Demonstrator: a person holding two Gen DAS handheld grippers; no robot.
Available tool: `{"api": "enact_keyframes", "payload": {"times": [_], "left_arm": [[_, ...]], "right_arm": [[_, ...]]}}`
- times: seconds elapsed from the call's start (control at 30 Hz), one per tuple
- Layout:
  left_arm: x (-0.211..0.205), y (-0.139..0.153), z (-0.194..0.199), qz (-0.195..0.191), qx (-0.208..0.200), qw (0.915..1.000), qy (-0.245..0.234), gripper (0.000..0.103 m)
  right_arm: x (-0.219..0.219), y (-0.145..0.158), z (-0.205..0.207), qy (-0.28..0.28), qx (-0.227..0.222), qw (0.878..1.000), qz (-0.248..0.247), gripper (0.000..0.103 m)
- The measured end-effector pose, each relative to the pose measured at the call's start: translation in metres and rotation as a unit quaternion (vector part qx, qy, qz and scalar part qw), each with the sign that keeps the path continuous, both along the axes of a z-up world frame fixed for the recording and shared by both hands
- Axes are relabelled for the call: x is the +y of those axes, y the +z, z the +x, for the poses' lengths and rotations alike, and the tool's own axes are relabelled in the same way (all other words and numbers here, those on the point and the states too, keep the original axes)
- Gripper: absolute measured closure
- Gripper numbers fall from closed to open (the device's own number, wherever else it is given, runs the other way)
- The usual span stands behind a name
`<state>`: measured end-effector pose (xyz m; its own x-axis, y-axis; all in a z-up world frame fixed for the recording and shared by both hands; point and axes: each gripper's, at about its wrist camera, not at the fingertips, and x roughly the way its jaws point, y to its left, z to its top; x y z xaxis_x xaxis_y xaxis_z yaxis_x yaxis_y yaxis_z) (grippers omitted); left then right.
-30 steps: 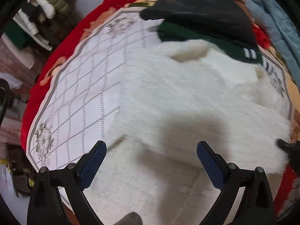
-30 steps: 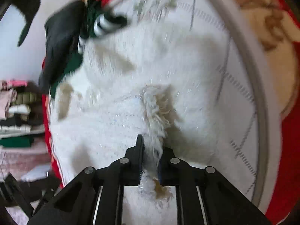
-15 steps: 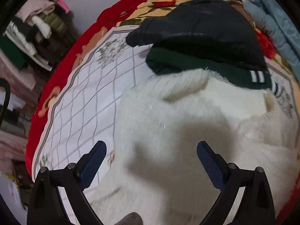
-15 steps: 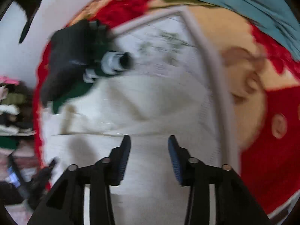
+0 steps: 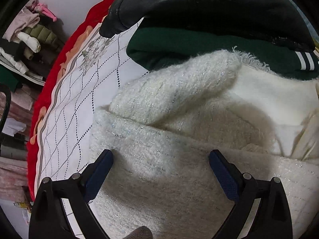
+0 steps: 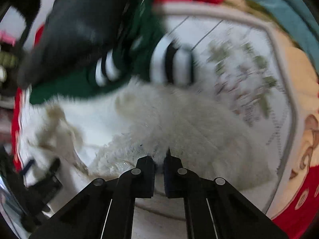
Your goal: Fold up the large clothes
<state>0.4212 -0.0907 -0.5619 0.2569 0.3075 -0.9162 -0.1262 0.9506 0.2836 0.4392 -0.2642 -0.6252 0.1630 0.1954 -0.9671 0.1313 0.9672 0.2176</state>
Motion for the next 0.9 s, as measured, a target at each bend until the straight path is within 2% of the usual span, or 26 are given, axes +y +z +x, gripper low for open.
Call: {"api": "enact_keyframes", "payload": {"times": [0.07,0.13,0.17,0.2,0.27,0.33,0.37,0.4,0.43,0.5,0.57,0.63,0.67,0.7,0.73,0.77,0.8,0.83,0.9], "left_arm": [[0.000,-0.001,0.003,-0.001,0.003,1.0000,0.002,0.004],[0.000,0.001,0.004,-0.002,0.005,1.0000,0.005,0.004],[0.001,0.004,0.004,-0.002,0.003,1.0000,0.007,0.004],[0.003,0.010,0.002,-0.004,-0.001,0.9999,0.013,0.004],[0.004,0.029,-0.008,-0.021,-0.018,0.9993,0.024,0.004],[-0.003,0.049,-0.022,-0.029,-0.031,0.9986,0.030,0.004],[-0.008,0.055,-0.028,-0.032,-0.034,0.9985,0.031,0.004],[-0.014,0.061,-0.036,-0.036,-0.034,0.9983,0.031,0.004],[-0.022,0.065,-0.045,-0.042,-0.034,0.9981,0.030,0.004],[-0.043,0.067,-0.063,-0.049,-0.024,0.9982,0.022,0.004],[-0.060,0.065,-0.076,-0.054,-0.012,0.9984,0.012,0.004],[-0.081,0.057,-0.089,-0.055,0.002,0.9985,-0.006,0.004],[-0.090,0.052,-0.093,-0.054,0.010,0.9984,-0.015,0.004],[-0.096,0.049,-0.098,-0.053,0.015,0.9982,-0.023,0.004],[-0.103,0.045,-0.103,-0.050,0.020,0.9981,-0.030,0.004],[-0.108,0.041,-0.109,-0.046,0.024,0.9980,-0.035,0.004],[-0.111,0.038,-0.115,-0.041,0.025,0.9982,-0.037,0.004],[-0.112,0.036,-0.119,-0.034,0.027,0.9984,-0.037,0.004],[-0.109,0.034,-0.125,-0.030,0.034,0.9985,-0.030,0.004]], "right_arm": [[-0.008,0.000,-0.001,-0.031,-0.005,0.999,0.000,0.096],[-0.003,-0.014,0.004,-0.019,0.013,1.000,0.010,0.096],[-0.002,-0.020,0.008,-0.009,0.033,0.999,0.019,0.092],[-0.005,-0.023,0.009,-0.008,0.052,0.998,0.039,0.090],[-0.021,-0.009,0.006,-0.015,0.056,0.995,0.076,0.087],[-0.048,0.021,-0.011,-0.026,0.033,0.994,0.097,0.061],[-0.059,0.032,-0.021,-0.032,0.023,0.995,0.096,0.038],[-0.077,0.044,-0.038,-0.038,0.016,0.996,0.084,0.030],[-0.093,0.054,-0.060,-0.043,0.021,0.997,0.058,0.030],[-0.099,0.052,-0.081,-0.035,0.055,0.998,0.026,0.030],[-0.121,0.035,-0.116,-0.011,0.112,0.994,-0.003,0.030],[-0.119,0.011,-0.142,0.021,0.151,0.988,0.007,0.032],[-0.115,0.002,-0.145,0.032,0.159,0.987,0.017,0.041],[-0.111,-0.011,-0.151,0.044,0.164,0.985,0.034,0.065],[-0.111,-0.019,-0.154,0.041,0.164,0.985,0.035,0.079],[-0.116,-0.028,-0.154,0.020,0.156,0.987,0.035,0.088],[-0.127,-0.033,-0.156,-0.015,0.142,0.989,0.035,0.088],[-0.147,-0.043,-0.162,-0.075,0.134,0.987,0.051,0.088],[-0.168,-0.059,-0.178,-0.163,0.141,0.972,0.091,0.088]]}}
